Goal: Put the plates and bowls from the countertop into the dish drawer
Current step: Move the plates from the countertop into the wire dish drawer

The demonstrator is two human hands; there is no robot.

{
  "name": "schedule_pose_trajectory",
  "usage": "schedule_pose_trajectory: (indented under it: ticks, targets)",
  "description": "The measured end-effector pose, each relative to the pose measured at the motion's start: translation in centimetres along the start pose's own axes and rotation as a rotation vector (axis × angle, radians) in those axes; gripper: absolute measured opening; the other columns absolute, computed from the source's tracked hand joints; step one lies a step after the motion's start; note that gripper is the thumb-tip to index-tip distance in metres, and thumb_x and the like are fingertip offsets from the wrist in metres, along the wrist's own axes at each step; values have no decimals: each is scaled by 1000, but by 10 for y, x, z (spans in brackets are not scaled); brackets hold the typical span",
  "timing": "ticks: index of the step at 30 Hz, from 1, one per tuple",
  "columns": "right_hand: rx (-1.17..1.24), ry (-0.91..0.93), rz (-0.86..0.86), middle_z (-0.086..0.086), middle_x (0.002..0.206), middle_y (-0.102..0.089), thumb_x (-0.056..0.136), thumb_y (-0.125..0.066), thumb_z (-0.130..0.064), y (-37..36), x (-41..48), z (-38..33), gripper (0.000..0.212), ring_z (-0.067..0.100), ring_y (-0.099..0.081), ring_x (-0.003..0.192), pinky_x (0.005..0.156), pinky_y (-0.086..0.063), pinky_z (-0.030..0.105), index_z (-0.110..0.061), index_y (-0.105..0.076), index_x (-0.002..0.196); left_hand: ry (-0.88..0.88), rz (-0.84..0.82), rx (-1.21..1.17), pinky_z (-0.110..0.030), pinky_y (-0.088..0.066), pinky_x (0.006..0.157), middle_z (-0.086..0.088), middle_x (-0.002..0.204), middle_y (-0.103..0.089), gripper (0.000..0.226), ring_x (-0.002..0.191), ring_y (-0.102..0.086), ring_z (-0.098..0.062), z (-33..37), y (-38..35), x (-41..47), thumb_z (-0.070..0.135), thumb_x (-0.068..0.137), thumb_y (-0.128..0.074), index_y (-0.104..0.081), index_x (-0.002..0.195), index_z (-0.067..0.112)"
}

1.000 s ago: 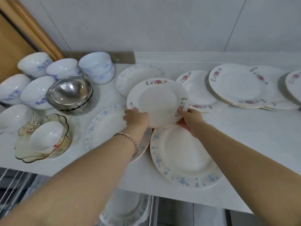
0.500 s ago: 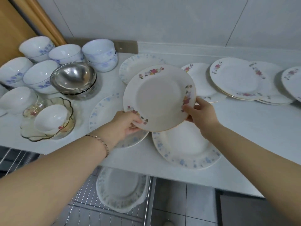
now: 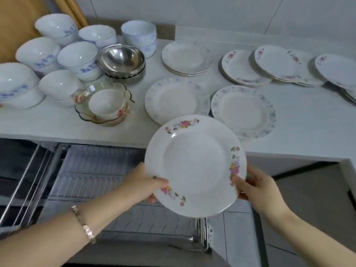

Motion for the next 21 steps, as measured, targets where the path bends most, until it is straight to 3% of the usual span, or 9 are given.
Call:
schedule_pose_trajectory:
  ticks: [2, 4, 6, 8, 10, 13, 15, 17, 21]
  targets:
    - [21, -92, 9, 23, 80, -72, 88, -57, 0, -19, -22, 29, 21, 39, -67, 71, 68, -62, 35, -18, -68, 92, 65, -73, 41, -19, -55, 53, 0, 82, -71, 10, 66, -66, -10, -35, -2, -7, 13, 85, -64, -61, 77, 18]
    - [40, -183, 9, 9, 76, -73, 88, -57, -1, -40, -35, 54, 21, 26, -68, 68, 53, -58, 19, -21, -64, 87, 153, -120, 53, -23, -59, 59, -1, 86, -71, 5, 71, -67, -12, -69, -2, -7, 13, 85, -64, -63, 90, 14]
    - [37, -259, 11, 7, 74, -70, 88, -57, -1, -61, -36, 77, 23, 24, -65, 68, 53, -58, 22, -21, -61, 79, 242, -140, 57, -24, -58, 58, -4, 94, -71, 23, 77, -67, -14, -99, -2, 4, 13, 84, -65, -62, 107, 10]
    - [19, -333, 24, 11, 75, -67, 88, -56, -1, -80, -25, 100, 19, 28, -62, 72, 69, -59, 39, -17, -60, 79, 315, -118, 50, -22, -55, 53, -6, 100, -71, 33, 81, -66, -16, -122, -1, 18, 12, 83, -67, -59, 116, 8]
    - [11, -411, 35, 14, 75, -64, 88, -56, 0, -98, -8, 123, 13, 29, -59, 74, 78, -56, 47, -11, -60, 81, 366, -68, 49, -22, -54, 52, -7, 100, -69, 35, 83, -65, -18, -139, -1, 35, 10, 83, -67, -58, 117, 6]
    - [11, -510, 49, 10, 69, -59, 87, -55, 2, -122, 26, 156, 15, 26, -55, 63, 55, -53, 32, 6, -63, 100, 428, -2, 63, -29, -59, 65, -13, 106, -69, 31, 95, -68, -25, -162, 0, 64, 8, 84, -65, -58, 114, 2]
    - [-1, -555, 39, 11, 75, -59, 86, -56, 3, -137, 48, 174, 24, 23, -52, 59, 43, -47, 23, 5, -63, 109, 458, 24, 95, -34, -60, 75, -14, 108, -69, 27, 101, -68, -27, -173, 1, 85, 7, 84, -65, -59, 110, 2]
    - [2, -596, 55, 13, 82, -60, 87, -57, -1, -147, 70, 191, 28, 23, -54, 62, 51, -49, 25, 1, -62, 115, 463, 38, 104, -35, -60, 76, -15, 108, -70, 26, 100, -68, -27, -181, 1, 109, 6, 83, -66, -60, 108, 1]
    - [17, -637, 146, 17, 91, -66, 89, -58, -14, -163, 112, 217, 35, 31, -61, 83, 82, -54, 44, -2, -58, 121, 423, 92, 125, -28, -58, 59, -14, 108, -69, 34, 89, -67, -24, -188, 3, 164, 10, 81, -70, -57, 111, 2]
Point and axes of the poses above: each hand's wrist, its own x-axis towards the middle knuckle, its own y-axis out of the back of the hand, z = x × y, the point moved 7 cm from there along x, towards the middle knuckle
